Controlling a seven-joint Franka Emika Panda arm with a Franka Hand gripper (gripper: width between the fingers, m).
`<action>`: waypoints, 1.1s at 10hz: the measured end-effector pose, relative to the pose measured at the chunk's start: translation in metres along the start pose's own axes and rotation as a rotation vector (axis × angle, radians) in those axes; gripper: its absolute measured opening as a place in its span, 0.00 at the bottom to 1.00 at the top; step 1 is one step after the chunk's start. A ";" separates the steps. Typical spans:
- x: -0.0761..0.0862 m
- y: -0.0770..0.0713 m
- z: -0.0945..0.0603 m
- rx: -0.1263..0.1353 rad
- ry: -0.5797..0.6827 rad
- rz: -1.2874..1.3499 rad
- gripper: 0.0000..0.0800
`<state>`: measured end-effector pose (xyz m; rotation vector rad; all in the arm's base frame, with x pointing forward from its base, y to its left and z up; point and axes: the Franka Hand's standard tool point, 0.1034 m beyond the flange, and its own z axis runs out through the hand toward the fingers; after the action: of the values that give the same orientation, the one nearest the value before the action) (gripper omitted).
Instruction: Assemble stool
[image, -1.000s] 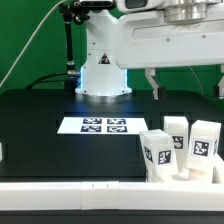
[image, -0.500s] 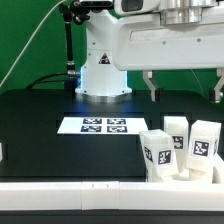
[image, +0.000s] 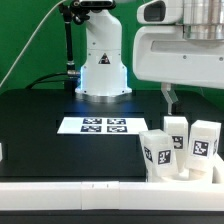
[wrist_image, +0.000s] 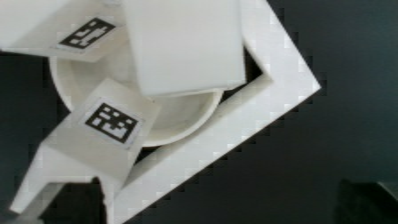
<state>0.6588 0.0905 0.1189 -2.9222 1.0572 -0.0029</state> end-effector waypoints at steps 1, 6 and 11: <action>-0.001 -0.001 0.003 0.003 0.009 -0.001 0.81; -0.023 0.005 0.025 -0.009 0.026 -0.035 0.81; -0.022 0.006 0.026 -0.010 0.026 -0.037 0.45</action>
Offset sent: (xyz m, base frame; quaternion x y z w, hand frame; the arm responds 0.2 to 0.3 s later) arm -0.0276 0.0044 -0.0154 -0.0019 0.0233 -0.0013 0.9997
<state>0.6385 0.1010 0.0928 -2.9586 1.0089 -0.0365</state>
